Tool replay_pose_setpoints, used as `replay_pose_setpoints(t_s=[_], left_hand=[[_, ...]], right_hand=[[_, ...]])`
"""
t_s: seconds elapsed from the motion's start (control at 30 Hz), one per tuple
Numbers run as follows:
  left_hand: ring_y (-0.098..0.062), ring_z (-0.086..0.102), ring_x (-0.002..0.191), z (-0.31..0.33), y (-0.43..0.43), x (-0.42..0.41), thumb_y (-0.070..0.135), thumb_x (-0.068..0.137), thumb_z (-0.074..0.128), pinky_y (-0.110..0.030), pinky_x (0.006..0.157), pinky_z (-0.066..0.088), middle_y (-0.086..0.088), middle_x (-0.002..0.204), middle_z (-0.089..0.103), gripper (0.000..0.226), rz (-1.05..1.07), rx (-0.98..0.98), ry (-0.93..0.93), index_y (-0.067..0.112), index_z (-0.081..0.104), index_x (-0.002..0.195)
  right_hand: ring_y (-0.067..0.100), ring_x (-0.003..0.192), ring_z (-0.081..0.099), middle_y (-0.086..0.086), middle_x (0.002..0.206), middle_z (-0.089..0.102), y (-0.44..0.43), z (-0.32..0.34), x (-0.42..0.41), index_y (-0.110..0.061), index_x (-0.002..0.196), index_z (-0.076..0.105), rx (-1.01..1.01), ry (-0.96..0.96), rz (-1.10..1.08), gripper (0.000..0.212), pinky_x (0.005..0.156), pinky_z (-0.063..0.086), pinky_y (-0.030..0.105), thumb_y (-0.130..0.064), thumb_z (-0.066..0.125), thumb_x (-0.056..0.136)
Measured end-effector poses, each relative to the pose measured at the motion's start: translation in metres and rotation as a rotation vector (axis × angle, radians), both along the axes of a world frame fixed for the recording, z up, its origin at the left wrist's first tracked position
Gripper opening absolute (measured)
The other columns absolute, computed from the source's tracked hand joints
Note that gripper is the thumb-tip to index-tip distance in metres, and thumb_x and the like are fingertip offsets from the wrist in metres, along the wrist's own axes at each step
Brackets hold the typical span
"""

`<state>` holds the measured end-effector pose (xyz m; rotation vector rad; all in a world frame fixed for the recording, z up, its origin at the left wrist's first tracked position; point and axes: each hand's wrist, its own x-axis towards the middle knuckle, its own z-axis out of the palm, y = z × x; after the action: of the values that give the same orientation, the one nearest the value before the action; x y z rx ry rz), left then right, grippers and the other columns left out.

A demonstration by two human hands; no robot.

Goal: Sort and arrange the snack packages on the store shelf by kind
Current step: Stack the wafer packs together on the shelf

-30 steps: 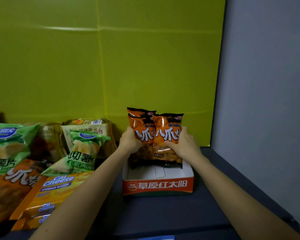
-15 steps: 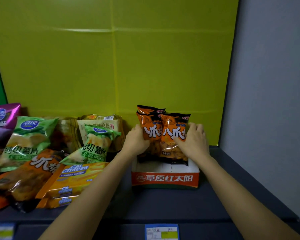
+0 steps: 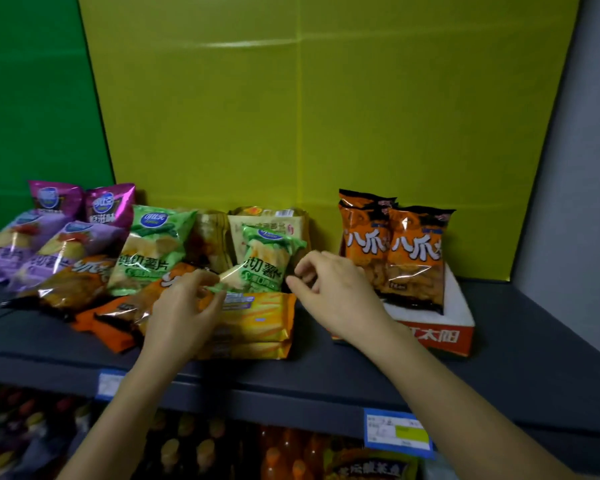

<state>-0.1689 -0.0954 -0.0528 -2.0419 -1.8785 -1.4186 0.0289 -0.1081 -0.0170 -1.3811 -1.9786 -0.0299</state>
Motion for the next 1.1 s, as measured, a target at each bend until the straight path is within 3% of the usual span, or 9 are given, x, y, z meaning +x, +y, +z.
replay_pose_setpoints(t_s=[0.17,0.33,0.53,0.6,0.73,0.8,0.9,0.97,1.1], left_hand=[[-0.034,0.064,0.097,-0.010,-0.008,-0.028,0.025,0.085,0.064,-0.039,0.081,0.046,-0.018,0.101,0.069,0.030,0.018,-0.067,-0.061,0.004,0.064,0.106],[-0.034,0.062,0.096,-0.013,-0.016,-0.034,0.032,0.091,0.050,-0.039,0.080,0.045,-0.016,0.098,0.069,0.035,-0.096,-0.171,-0.028,0.001,0.061,0.103],[-0.033,0.054,0.112,-0.017,-0.019,-0.035,0.031,0.097,0.038,-0.033,0.086,0.038,-0.014,0.119,0.061,0.036,-0.185,-0.341,-0.024,0.008,0.050,0.122],[-0.034,0.053,0.114,-0.017,-0.022,-0.033,0.033,0.098,0.034,-0.033,0.084,0.037,-0.013,0.114,0.059,0.038,-0.213,-0.388,-0.081,0.008,0.048,0.123],[-0.016,0.051,0.094,-0.015,-0.022,-0.032,0.029,0.098,0.035,-0.027,0.071,0.038,-0.006,0.115,0.052,0.034,-0.325,-0.454,-0.353,0.009,0.044,0.124],[-0.011,0.049,0.091,-0.014,-0.020,-0.032,0.022,0.097,0.042,-0.026,0.077,0.040,-0.005,0.117,0.047,0.040,-0.384,-0.528,-0.528,0.008,0.036,0.134],[-0.020,0.049,0.101,-0.014,-0.014,-0.033,0.011,0.091,0.053,-0.032,0.088,0.039,-0.009,0.121,0.046,0.057,-0.418,-0.637,-0.710,0.005,0.026,0.142],[-0.023,0.052,0.103,-0.014,-0.011,-0.036,0.006,0.087,0.058,-0.034,0.090,0.043,-0.012,0.121,0.051,0.062,-0.431,-0.668,-0.786,0.001,0.028,0.140],[-0.027,0.064,0.093,-0.010,-0.009,-0.039,0.002,0.083,0.061,-0.034,0.077,0.053,-0.013,0.101,0.066,0.046,-0.499,-0.719,-0.832,-0.001,0.046,0.126]], right_hand=[[0.034,0.123,0.047,0.013,0.134,0.048,0.010,-0.016,-0.040,-0.005,0.130,0.040,-0.349,-0.153,-0.170,0.084,0.093,0.041,0.042,-0.071,0.041,0.079],[0.034,0.130,0.041,0.017,0.145,0.038,0.021,-0.025,-0.055,-0.003,0.140,0.026,-0.534,-0.046,-0.246,0.109,0.101,0.038,0.042,-0.079,0.050,0.066],[0.031,0.127,0.045,0.016,0.140,0.045,0.016,-0.028,-0.048,0.001,0.135,0.038,-0.617,0.114,-0.209,0.090,0.100,0.039,0.035,-0.066,0.052,0.077],[0.030,0.123,0.048,0.016,0.136,0.049,0.012,-0.031,-0.045,0.001,0.131,0.043,-0.608,0.183,-0.229,0.083,0.097,0.041,0.035,-0.063,0.054,0.079],[0.028,0.109,0.058,0.012,0.120,0.060,0.009,-0.041,-0.042,-0.001,0.117,0.054,-0.585,0.376,-0.242,0.081,0.092,0.050,0.040,-0.065,0.061,0.069],[0.026,0.102,0.062,0.011,0.113,0.065,0.009,-0.048,-0.039,-0.003,0.112,0.057,-0.558,0.478,-0.236,0.085,0.089,0.052,0.042,-0.069,0.064,0.058],[0.026,0.104,0.060,0.010,0.113,0.062,0.005,-0.053,-0.036,-0.006,0.111,0.052,-0.554,0.616,-0.235,0.066,0.091,0.051,0.045,-0.053,0.071,0.068],[0.027,0.106,0.060,0.010,0.115,0.061,0.002,-0.054,-0.035,-0.013,0.106,0.050,-0.564,0.701,-0.214,0.054,0.093,0.050,0.046,-0.045,0.073,0.070],[0.026,0.107,0.060,0.010,0.117,0.060,0.000,-0.056,-0.033,-0.019,0.103,0.047,-0.537,0.799,-0.148,0.045,0.094,0.050,0.047,-0.037,0.075,0.073]])
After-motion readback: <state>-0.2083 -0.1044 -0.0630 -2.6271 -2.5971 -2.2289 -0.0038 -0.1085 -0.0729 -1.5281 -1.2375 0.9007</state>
